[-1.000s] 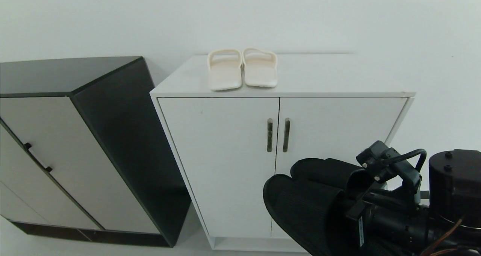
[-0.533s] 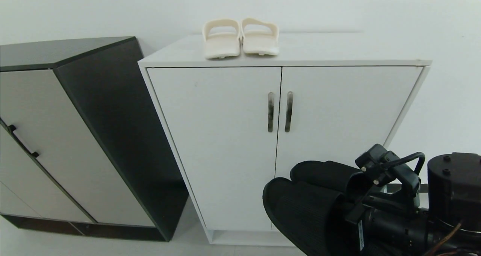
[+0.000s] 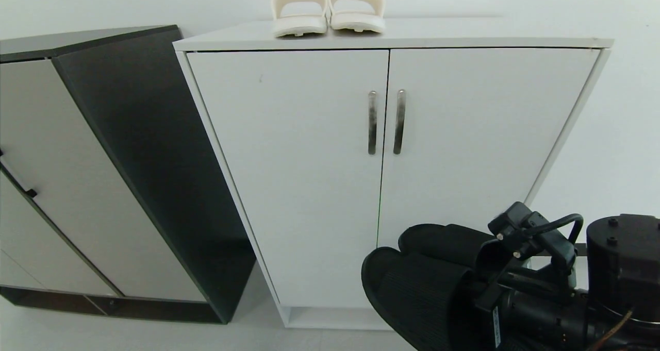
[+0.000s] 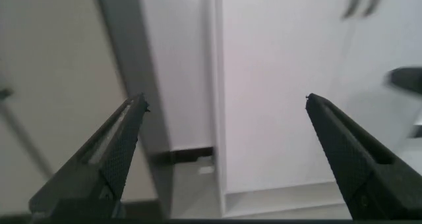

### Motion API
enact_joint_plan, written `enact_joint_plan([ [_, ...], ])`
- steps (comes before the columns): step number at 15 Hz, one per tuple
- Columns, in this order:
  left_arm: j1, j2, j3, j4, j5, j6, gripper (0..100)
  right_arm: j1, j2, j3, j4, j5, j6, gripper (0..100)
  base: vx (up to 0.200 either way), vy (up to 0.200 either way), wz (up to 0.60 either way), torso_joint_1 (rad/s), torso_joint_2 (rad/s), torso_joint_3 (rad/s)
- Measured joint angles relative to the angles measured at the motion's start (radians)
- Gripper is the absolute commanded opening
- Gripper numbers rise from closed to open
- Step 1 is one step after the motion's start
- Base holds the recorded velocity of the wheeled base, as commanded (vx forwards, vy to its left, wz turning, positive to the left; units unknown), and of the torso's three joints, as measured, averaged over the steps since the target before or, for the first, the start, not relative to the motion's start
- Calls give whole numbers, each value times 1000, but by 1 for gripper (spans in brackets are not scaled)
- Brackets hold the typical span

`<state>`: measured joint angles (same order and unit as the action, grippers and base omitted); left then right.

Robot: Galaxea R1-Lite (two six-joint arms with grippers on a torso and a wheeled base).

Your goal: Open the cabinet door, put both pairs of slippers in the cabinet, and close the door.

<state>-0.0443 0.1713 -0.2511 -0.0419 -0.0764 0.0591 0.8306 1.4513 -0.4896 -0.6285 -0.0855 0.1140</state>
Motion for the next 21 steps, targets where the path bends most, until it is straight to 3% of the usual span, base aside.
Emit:
enact_joint_plan([
  [3, -31, 311, -139, -149, -169, -34, 100, 0, 0, 2, 0, -1, -1, 0, 0, 0, 0, 0, 0, 0],
  [6, -184, 674, -245, -350, -267, -67, 100, 0, 1, 3, 0, -2, 0, 0, 0, 0, 0, 0, 0, 0],
  [9, -422, 1013, -407, -519, -265, -103, 100, -6, 1, 3, 0, -2, 0, 0, 0, 0, 0, 0, 0, 0],
  [12, -584, 1251, -601, -583, -250, -130, 100, -8, 7, 5, -1, 0, 3, 0, 0, 0, 0, 0, 0, 0],
  [16, -687, 1441, -803, -563, -250, -197, 100, -10, 18, 5, 0, 1, 7, 0, 0, 0, 0, 0, 0, 0],
  [18, -702, 1503, -911, -496, -281, -242, 100, -13, 18, 8, 0, 1, 7, 0, 0, 0, 0, 0, 0, 0],
  [21, -697, 1574, -1031, -470, -350, -327, 100, -14, 18, 13, -2, 15, 7, 0, 0, 0, 0, 0, 0, 0],
])
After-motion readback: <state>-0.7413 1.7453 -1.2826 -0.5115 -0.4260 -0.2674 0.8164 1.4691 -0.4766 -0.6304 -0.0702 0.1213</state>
